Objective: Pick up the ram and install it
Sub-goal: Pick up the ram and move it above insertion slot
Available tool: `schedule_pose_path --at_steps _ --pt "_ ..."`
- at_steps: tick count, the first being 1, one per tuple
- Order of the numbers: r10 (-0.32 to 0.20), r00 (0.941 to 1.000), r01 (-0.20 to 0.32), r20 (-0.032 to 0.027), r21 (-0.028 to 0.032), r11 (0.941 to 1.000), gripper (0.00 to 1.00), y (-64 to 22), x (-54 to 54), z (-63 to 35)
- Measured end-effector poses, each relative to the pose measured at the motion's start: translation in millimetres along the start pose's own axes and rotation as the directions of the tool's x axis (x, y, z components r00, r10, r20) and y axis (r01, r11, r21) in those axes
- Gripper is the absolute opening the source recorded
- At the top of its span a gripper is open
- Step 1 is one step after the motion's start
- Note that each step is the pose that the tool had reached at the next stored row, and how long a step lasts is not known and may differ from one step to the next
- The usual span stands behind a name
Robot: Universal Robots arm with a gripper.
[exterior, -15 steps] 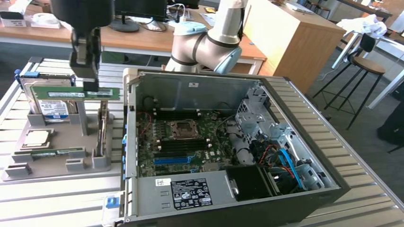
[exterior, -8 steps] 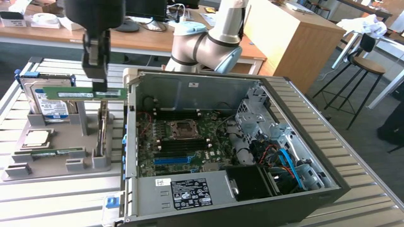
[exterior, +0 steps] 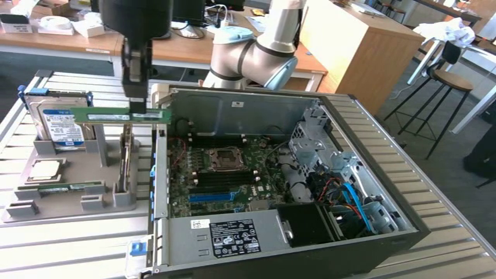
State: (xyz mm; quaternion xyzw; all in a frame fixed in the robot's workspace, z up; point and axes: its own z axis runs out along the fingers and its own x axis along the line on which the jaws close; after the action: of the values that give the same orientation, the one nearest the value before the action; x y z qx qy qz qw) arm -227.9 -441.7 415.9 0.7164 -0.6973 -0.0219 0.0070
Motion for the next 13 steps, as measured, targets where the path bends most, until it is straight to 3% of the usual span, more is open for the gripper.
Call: schedule_pose_path --at_steps 13 --pt "0.000 1.0000 0.000 0.0001 0.0001 1.0000 0.11 -31.4 0.8 -0.6"
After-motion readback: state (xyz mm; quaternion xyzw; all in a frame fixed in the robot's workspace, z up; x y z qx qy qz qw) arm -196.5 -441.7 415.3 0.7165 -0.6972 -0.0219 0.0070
